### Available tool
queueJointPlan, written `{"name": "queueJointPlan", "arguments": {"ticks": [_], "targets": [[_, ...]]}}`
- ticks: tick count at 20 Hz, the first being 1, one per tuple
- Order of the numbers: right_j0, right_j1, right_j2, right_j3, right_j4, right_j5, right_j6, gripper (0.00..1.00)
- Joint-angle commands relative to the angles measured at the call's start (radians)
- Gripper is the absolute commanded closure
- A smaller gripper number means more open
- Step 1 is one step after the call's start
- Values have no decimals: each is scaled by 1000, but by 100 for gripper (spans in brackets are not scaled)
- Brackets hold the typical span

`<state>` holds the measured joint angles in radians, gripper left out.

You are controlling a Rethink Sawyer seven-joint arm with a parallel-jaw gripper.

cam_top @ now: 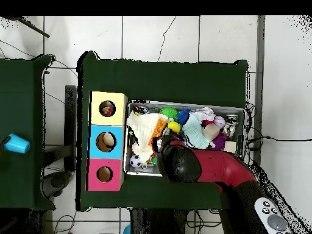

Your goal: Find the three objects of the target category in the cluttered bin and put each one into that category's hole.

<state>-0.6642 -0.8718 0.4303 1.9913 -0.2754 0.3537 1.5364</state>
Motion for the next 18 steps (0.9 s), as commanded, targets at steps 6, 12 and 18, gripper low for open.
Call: {"name": "queueJointPlan", "arguments": {"ticks": [6,12,18], "targets": [[-78,14,145,-115,-61,170,-141,100],[-52,42,102,-202,-124,191,-141,100],[-45,44,101,-225,-159,194,-128,100]]}}
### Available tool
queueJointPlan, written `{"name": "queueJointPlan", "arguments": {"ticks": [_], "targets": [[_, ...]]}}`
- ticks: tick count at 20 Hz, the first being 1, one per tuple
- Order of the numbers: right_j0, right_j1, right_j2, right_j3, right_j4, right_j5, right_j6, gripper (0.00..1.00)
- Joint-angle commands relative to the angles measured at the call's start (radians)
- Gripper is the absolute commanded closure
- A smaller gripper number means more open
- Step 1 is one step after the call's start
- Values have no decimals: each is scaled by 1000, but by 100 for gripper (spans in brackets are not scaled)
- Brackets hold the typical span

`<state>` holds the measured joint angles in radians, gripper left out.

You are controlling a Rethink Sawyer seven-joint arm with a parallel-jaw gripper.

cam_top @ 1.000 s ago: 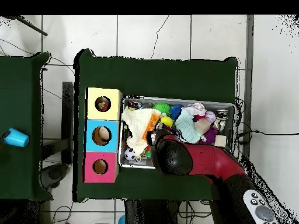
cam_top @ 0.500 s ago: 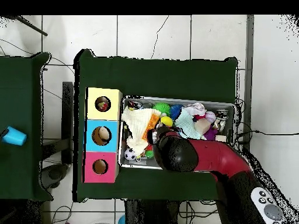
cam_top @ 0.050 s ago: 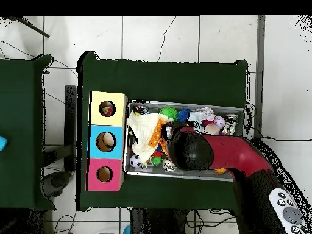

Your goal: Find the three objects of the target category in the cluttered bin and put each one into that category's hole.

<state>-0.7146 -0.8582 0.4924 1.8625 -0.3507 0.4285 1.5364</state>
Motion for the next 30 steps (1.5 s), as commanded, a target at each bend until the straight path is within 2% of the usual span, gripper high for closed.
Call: {"name": "queueJointPlan", "arguments": {"ticks": [1,9,20,21,25,30], "targets": [[7,29,39,-94,-88,116,-122,100],[22,9,41,-84,-98,122,-95,100],[-13,38,70,-131,-101,158,-153,100],[-20,41,77,-134,-103,162,-159,0],[-35,52,90,-148,-104,166,-179,0],[-77,84,127,-201,-107,213,-240,0]]}}
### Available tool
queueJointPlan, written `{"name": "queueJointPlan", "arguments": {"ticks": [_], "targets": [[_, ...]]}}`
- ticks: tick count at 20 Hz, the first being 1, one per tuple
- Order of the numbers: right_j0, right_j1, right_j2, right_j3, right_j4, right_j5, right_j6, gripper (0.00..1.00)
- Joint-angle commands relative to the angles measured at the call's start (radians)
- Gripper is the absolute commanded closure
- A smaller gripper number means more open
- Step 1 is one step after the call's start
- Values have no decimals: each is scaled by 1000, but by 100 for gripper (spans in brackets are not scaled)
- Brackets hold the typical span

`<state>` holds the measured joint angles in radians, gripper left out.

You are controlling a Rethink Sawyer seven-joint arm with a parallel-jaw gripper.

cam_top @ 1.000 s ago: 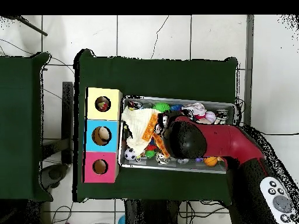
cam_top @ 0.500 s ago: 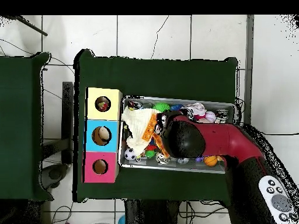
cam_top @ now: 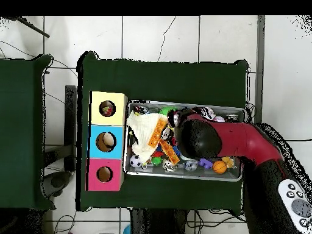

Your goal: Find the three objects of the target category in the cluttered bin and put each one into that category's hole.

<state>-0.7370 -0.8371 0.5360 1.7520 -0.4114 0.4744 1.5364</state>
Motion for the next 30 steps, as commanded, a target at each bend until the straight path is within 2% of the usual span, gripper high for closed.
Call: {"name": "queueJointPlan", "arguments": {"ticks": [1,8,11,19,25,30], "targets": [[-62,72,91,-102,-49,175,-249,0],[-110,126,135,-180,-79,230,-319,0],[-120,137,148,-189,-99,235,-323,0],[-82,124,100,-92,-216,81,-178,0],[-47,167,50,-62,-315,-46,-64,0],[-32,177,31,-51,-347,-75,-37,0]]}}
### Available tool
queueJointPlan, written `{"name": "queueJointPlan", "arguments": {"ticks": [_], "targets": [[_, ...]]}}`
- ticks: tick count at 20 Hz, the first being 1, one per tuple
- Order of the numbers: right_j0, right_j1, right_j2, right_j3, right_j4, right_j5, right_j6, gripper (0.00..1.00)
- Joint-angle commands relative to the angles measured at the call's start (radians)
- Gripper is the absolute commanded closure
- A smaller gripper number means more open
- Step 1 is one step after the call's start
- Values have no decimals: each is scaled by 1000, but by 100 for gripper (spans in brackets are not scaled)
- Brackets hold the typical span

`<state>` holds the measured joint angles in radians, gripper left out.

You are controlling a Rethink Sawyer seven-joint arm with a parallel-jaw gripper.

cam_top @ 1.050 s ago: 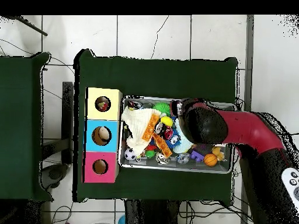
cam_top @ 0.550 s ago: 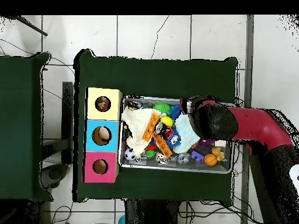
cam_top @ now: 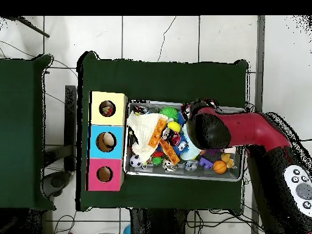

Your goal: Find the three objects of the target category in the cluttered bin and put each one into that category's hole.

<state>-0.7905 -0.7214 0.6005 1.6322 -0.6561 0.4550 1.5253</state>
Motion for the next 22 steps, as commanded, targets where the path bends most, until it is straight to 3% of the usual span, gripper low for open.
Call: {"name": "queueJointPlan", "arguments": {"ticks": [1,15,22], "targets": [[22,64,-35,69,-103,-57,-26,0],[-109,134,105,68,-70,3,-204,0],[-126,150,124,61,-90,15,-203,0]]}}
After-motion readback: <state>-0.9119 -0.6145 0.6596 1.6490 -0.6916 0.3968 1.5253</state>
